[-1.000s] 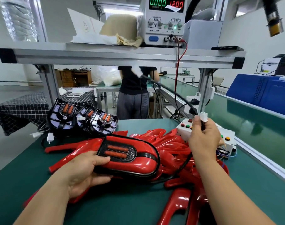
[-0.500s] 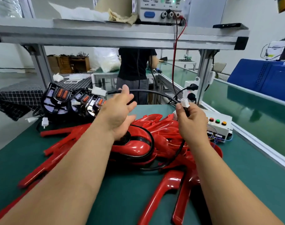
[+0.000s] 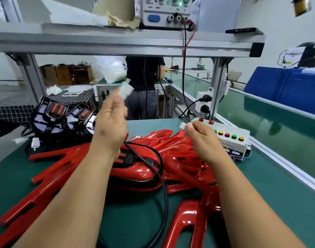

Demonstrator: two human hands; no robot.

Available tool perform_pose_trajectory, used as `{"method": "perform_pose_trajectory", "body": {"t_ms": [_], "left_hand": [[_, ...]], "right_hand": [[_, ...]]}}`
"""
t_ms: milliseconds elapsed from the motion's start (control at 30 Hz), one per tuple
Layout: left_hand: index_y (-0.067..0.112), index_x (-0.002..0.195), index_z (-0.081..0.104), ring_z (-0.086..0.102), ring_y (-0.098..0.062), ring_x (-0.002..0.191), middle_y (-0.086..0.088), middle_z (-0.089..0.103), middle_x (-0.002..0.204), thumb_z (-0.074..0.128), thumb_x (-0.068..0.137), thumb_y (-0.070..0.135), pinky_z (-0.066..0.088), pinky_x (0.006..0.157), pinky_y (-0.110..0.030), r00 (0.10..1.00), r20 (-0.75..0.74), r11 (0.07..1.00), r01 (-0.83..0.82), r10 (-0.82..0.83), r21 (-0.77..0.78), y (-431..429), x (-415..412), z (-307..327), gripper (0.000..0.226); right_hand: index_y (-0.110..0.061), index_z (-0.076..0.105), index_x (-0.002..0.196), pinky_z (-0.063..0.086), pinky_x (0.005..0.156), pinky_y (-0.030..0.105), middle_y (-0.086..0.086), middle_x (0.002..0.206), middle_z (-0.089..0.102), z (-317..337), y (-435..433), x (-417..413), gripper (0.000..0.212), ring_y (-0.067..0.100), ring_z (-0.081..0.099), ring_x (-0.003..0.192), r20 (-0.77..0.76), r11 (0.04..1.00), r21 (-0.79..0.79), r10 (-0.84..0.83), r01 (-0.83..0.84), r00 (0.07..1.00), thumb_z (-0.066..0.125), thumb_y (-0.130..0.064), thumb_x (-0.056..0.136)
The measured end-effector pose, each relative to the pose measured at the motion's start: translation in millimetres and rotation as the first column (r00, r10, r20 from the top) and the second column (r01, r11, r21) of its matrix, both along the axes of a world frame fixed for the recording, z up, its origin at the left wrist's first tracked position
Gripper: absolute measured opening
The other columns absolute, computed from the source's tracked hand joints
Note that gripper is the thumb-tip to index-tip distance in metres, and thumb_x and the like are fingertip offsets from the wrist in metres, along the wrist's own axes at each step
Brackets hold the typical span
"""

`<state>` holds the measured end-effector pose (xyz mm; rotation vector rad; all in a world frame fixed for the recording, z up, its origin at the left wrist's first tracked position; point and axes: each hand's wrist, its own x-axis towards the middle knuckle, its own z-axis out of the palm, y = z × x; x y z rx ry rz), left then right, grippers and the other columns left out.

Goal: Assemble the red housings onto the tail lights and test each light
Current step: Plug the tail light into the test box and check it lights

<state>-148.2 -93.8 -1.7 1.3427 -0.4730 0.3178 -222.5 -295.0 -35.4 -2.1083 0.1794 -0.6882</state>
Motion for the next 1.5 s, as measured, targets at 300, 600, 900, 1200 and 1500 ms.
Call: {"method": "perform_pose_trajectory", "body": {"t_ms": [300,600,900,1200,1500], "left_hand": [[0.027,0.120,0.064,0.054,0.015,0.067,0.026,0.063,0.073,0.049,0.101,0.018,0.038,0.063,0.001,0.973,0.150,0.911,0.101,-0.173,0.400,-44.0,-12.9,-17.9,0.026],[0.040,0.103,0.061,0.051,0.016,0.083,0.011,0.058,0.089,0.057,0.097,0.026,0.034,0.070,0.000,0.947,0.280,0.813,-0.037,-0.156,0.581,-42.9,-5.6,-19.3,0.015],[0.030,0.115,0.068,0.050,0.007,0.079,0.013,0.051,0.084,0.060,0.095,0.026,0.035,0.068,-0.012,0.908,0.370,0.714,-0.127,-0.195,0.688,-36.4,-4.4,-18.2,0.022],[0.032,0.115,0.068,0.048,0.013,0.080,0.015,0.052,0.086,0.060,0.095,0.032,0.034,0.068,-0.015,0.884,0.410,0.675,-0.163,-0.223,0.719,-34.7,-2.7,-17.3,0.022],[0.024,0.111,0.070,0.052,0.007,0.087,0.019,0.056,0.090,0.059,0.096,0.030,0.037,0.077,-0.011,0.873,0.406,0.686,-0.122,-0.269,0.717,-38.6,-6.1,-20.1,0.020]], "right_hand": [[-0.015,0.059,0.082,0.036,0.062,0.028,0.000,0.071,0.058,-0.2,-3.9,2.2,0.023,0.016,0.050,0.067,0.191,0.995,-0.087,-0.029,0.047,0.981,0.054,-0.031,0.098],[-0.018,0.071,0.099,0.044,0.091,0.051,-0.002,0.088,0.066,1.0,-2.4,-2.8,0.010,0.014,0.060,0.086,0.312,0.979,-0.198,0.020,0.045,0.950,0.065,-0.023,0.092],[-0.030,0.075,0.097,0.024,0.100,0.045,-0.017,0.079,0.052,4.9,-4.5,-5.3,0.011,0.002,0.050,0.082,0.267,0.909,-0.398,-0.012,0.122,0.964,0.067,-0.028,0.090],[-0.028,0.071,0.079,0.022,0.099,0.039,-0.015,0.075,0.058,8.8,-6.7,-9.2,0.019,0.007,0.055,0.088,0.211,0.895,-0.415,-0.078,0.161,0.974,0.068,-0.045,0.084],[-0.022,0.068,0.079,0.020,0.099,0.039,-0.022,0.070,0.051,3.1,-7.4,-6.1,0.012,-0.003,0.044,0.079,0.168,0.886,-0.462,0.032,0.050,0.985,0.067,-0.019,0.090]]}}
